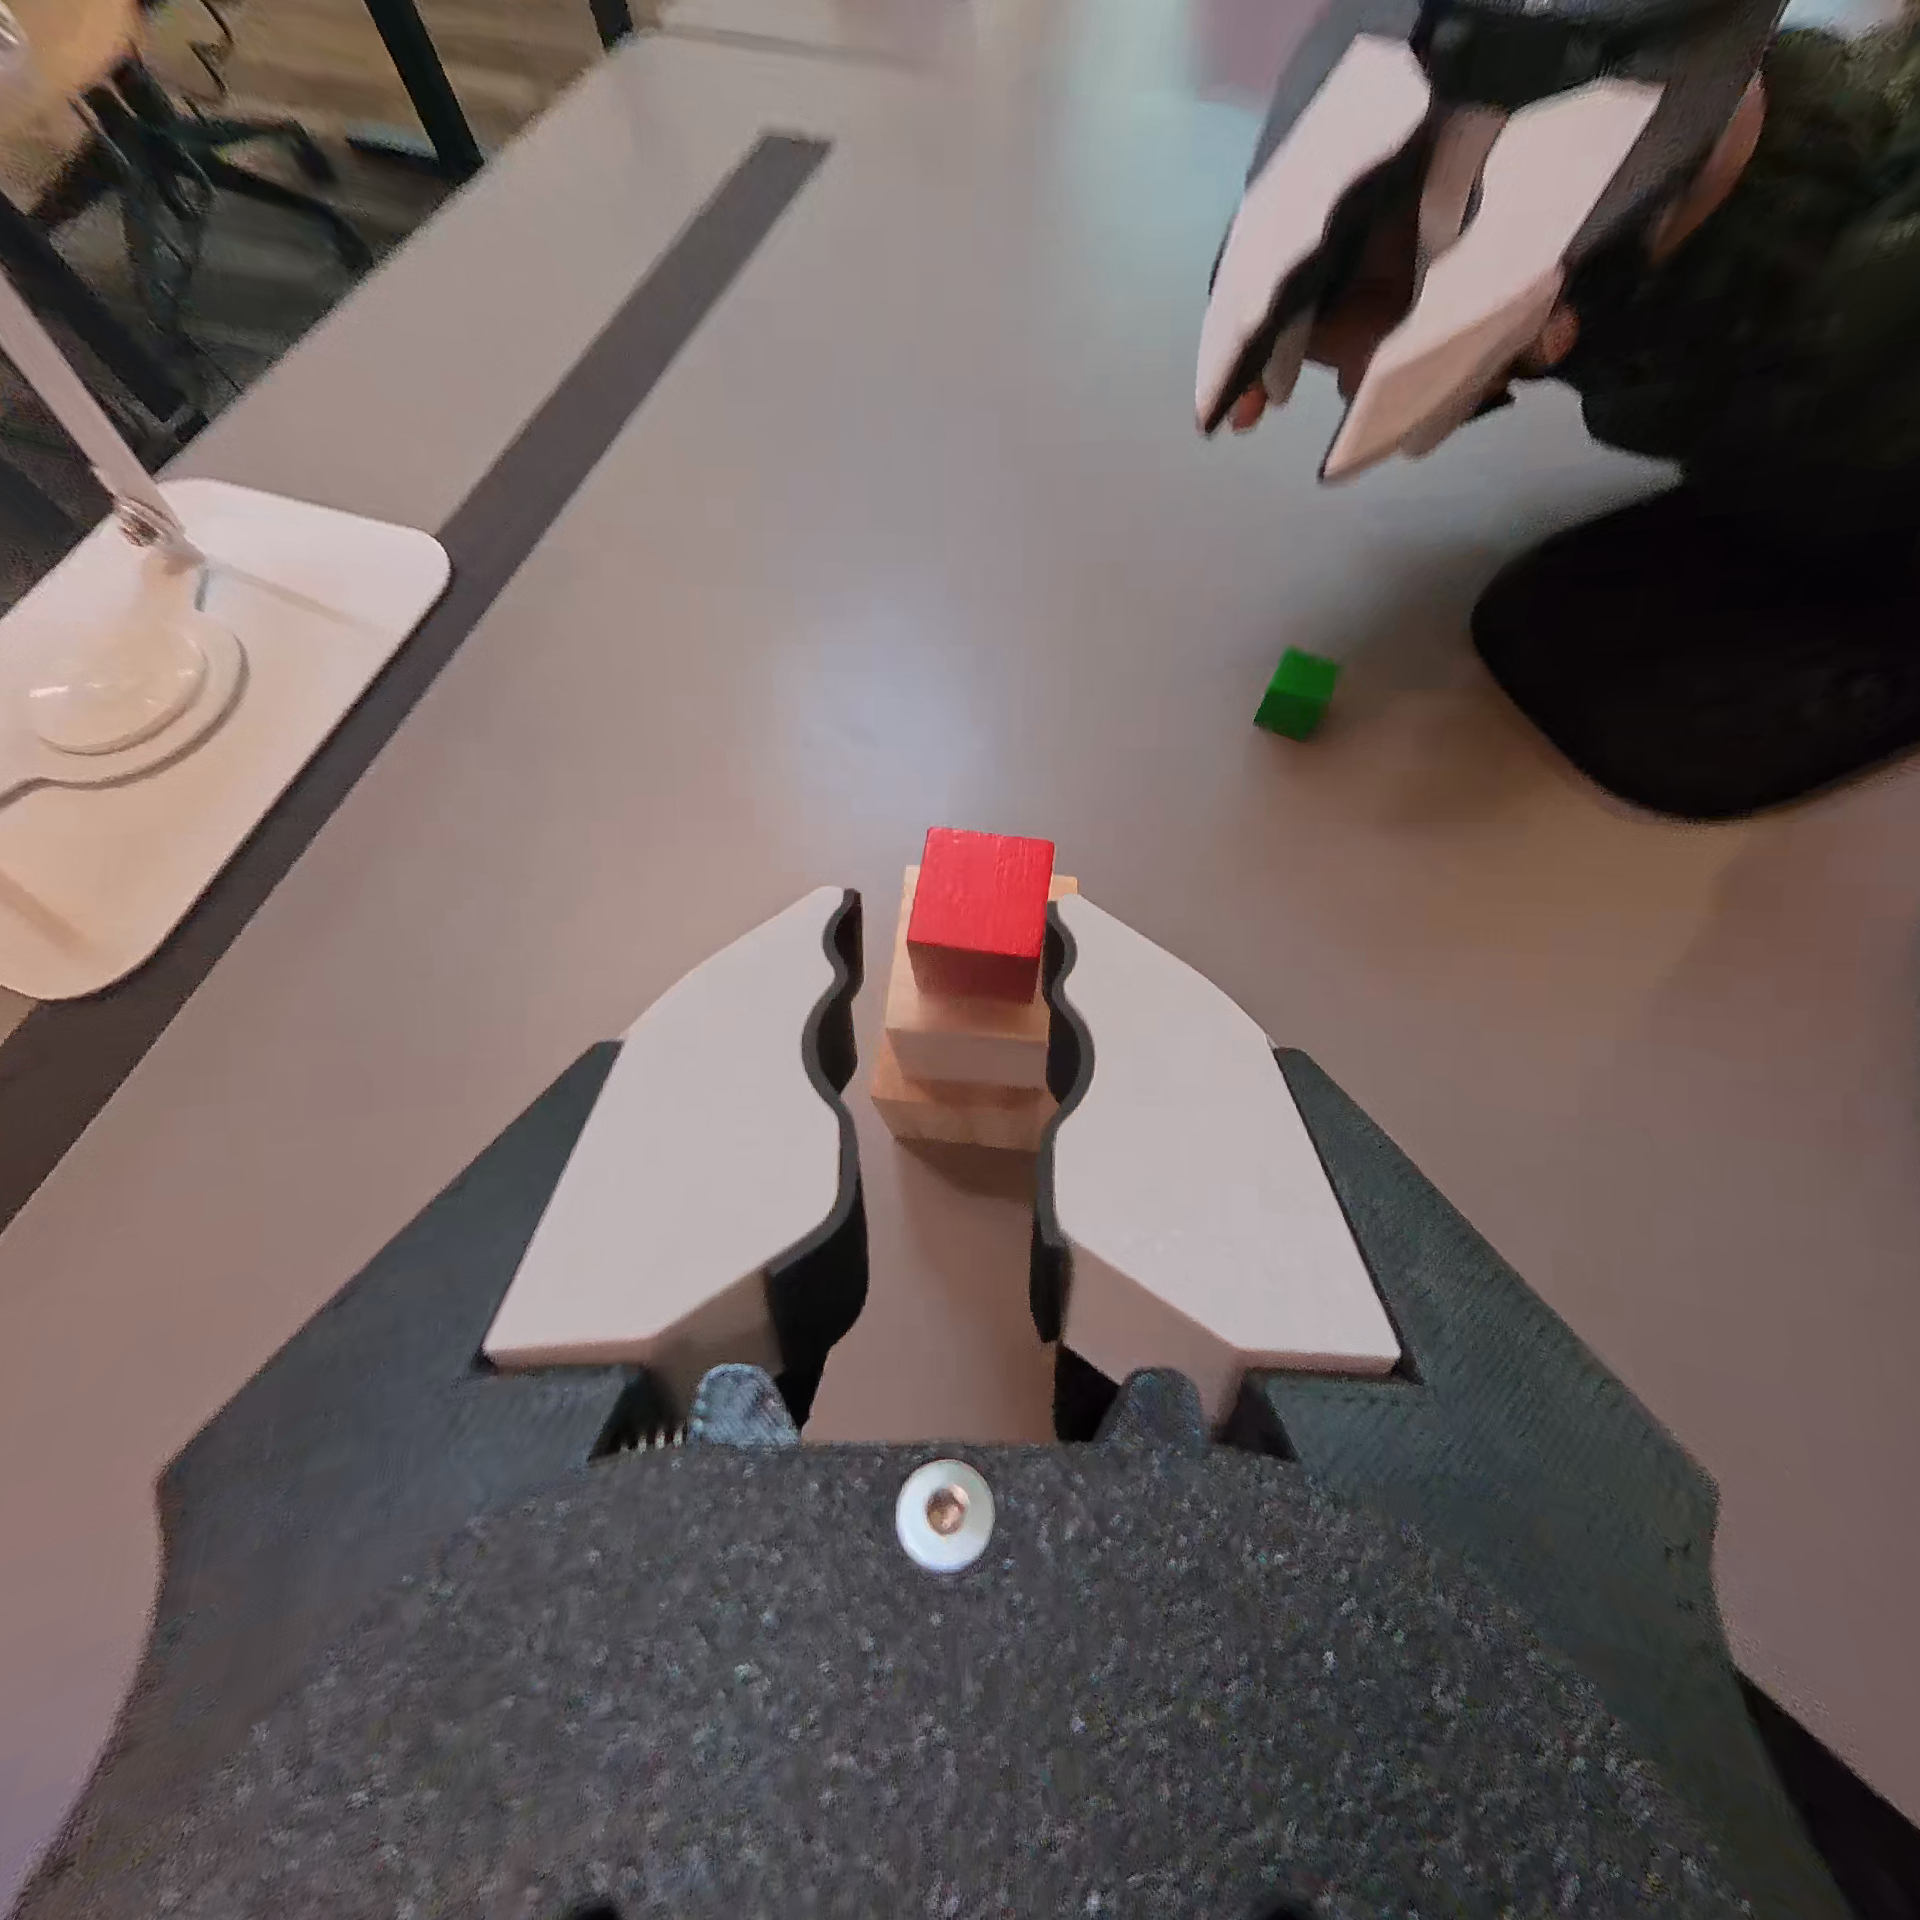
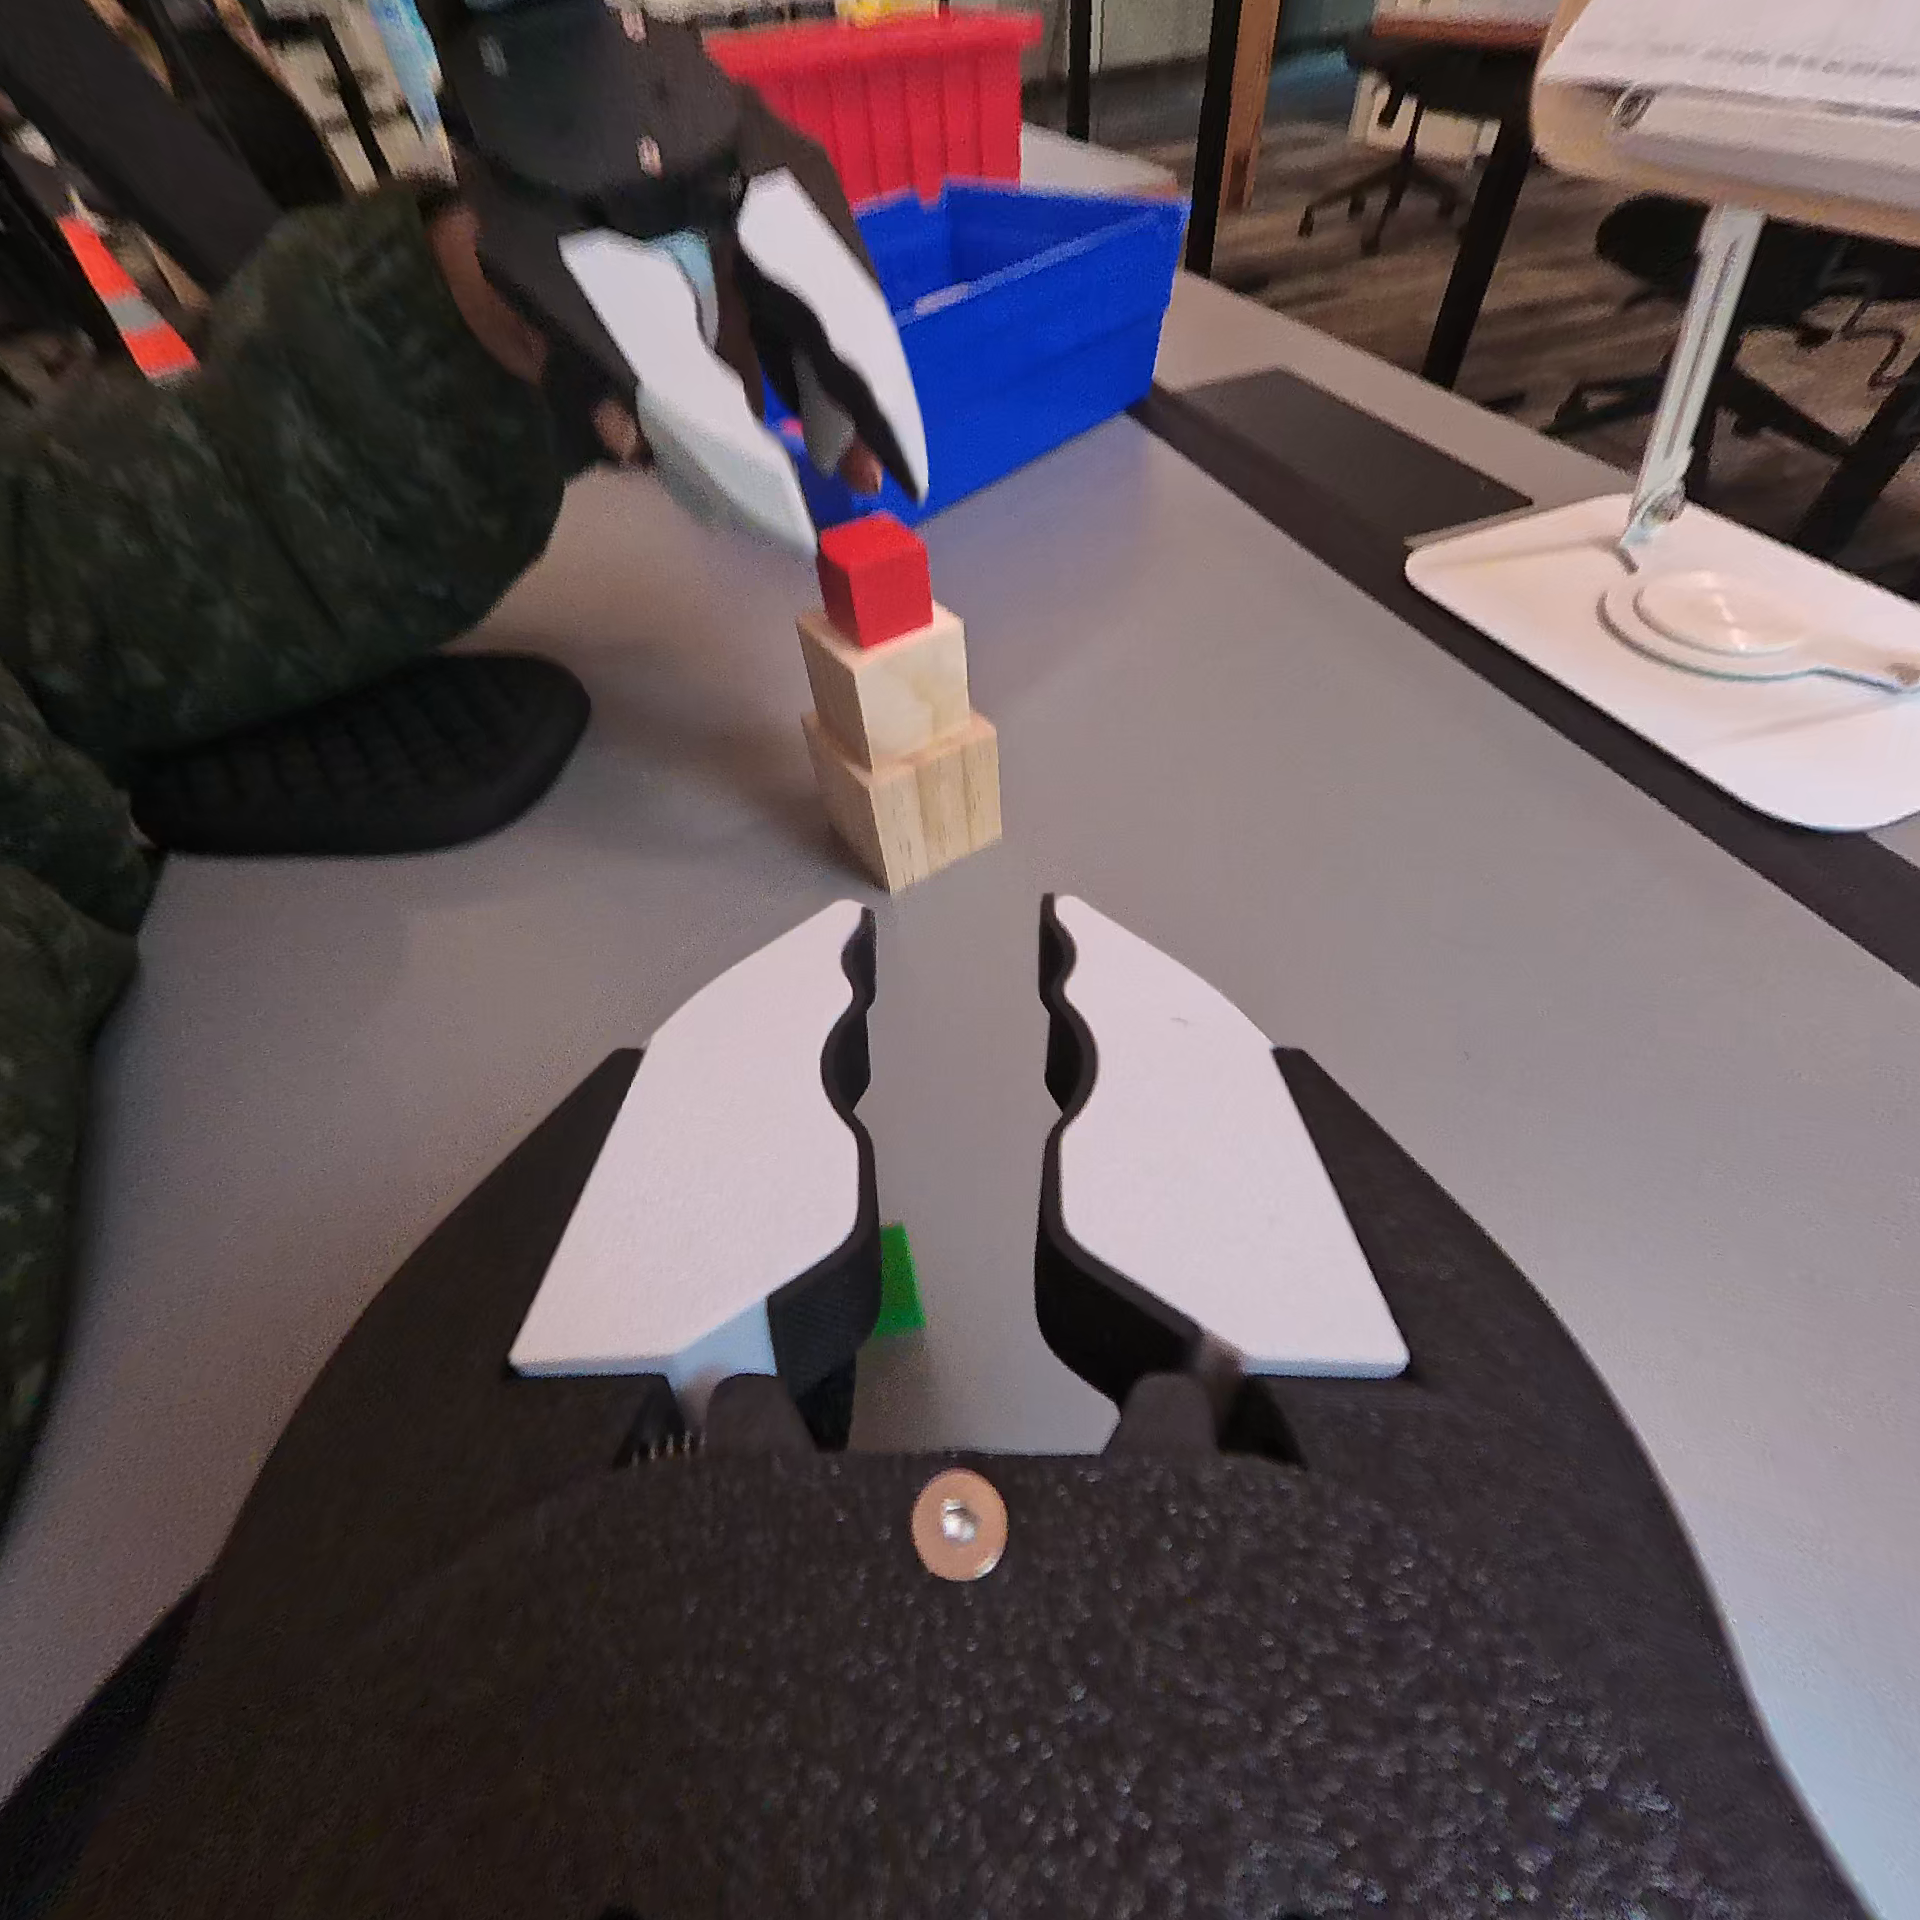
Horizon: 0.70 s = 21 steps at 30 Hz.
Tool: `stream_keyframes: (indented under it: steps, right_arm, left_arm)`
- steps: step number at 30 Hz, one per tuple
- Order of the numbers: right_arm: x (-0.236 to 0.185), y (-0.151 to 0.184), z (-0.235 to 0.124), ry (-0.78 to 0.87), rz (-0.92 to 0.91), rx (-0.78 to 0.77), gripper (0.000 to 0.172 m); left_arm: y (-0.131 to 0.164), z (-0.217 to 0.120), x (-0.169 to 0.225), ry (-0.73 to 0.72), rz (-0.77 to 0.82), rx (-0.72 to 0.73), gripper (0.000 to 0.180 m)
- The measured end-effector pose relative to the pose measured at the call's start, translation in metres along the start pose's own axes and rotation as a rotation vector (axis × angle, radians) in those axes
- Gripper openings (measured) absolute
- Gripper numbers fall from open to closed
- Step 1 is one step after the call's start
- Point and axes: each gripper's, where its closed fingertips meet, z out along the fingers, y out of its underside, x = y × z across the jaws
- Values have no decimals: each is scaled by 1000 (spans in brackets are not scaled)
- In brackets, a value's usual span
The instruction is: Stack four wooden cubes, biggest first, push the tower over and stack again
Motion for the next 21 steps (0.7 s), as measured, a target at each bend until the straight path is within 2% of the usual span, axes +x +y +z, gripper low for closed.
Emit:
stream_keyframes:
  steps: [7, 14, 18, 21]
  right_arm:
    - [-11, 61, -15, -2, -85, -397, 41]
    - [-19, 97, 1, -29, -140, -600, 27]
    - [-24, 101, 5, -63, -151, -618, 22]
    - [-25, 71, 9, -46, -166, -465, 22]
  left_arm:
    - [-12, -21, 2, -13, -63, 178, 30]
    - [-17, -28, 4, -42, -67, 324, 27]
    - [-23, -29, 24, 54, -36, 350, 25]
    - [-28, -26, 39, 92, 16, 357, 24]
